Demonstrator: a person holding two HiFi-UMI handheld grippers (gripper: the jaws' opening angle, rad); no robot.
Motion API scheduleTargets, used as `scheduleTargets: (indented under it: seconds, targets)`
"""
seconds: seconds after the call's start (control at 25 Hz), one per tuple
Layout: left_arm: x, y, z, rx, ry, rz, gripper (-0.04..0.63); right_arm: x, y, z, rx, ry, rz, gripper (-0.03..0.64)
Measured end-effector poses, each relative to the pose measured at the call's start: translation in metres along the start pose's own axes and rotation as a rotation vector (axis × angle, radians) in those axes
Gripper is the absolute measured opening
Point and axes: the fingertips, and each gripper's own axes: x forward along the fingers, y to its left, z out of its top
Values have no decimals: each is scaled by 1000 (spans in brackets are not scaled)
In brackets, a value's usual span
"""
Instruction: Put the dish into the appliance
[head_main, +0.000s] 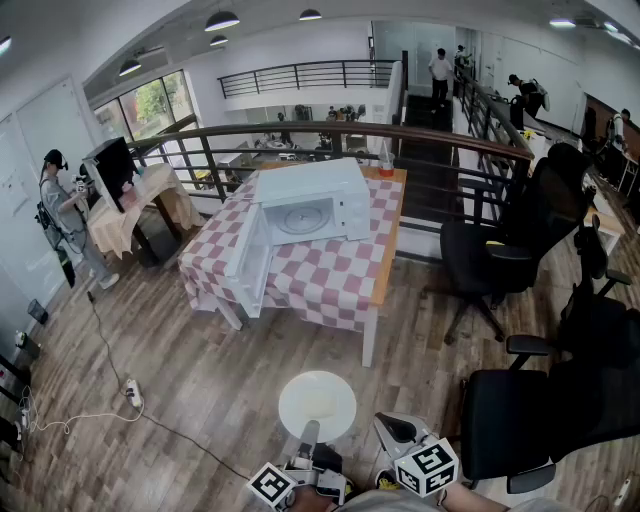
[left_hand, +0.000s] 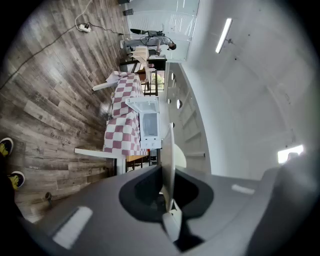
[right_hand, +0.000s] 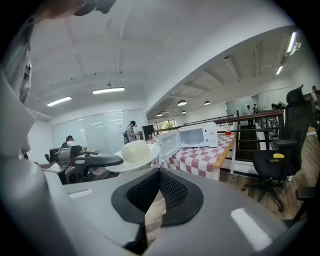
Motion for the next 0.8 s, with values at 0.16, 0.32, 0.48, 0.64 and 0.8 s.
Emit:
scheduleTargets:
  seconds: [0.16, 0.32, 0.48, 0.64, 0.8]
  targets:
    - [-6, 4, -1, 13, 6, 17, 26, -3, 3, -4, 1, 5, 1, 0]
    - [-12, 6, 1, 19, -1, 19, 26, -2, 9, -5, -3, 6, 10, 0]
    - [-15, 6, 5, 10, -10, 24, 26, 0, 13, -6, 1, 7, 14, 0]
    - [-18, 7, 10, 12, -8, 26, 26, 3, 16, -7, 20, 1, -2, 0]
    - [-21, 9, 19, 1, -12, 20, 26, 7, 25, -7, 26, -4, 11, 0]
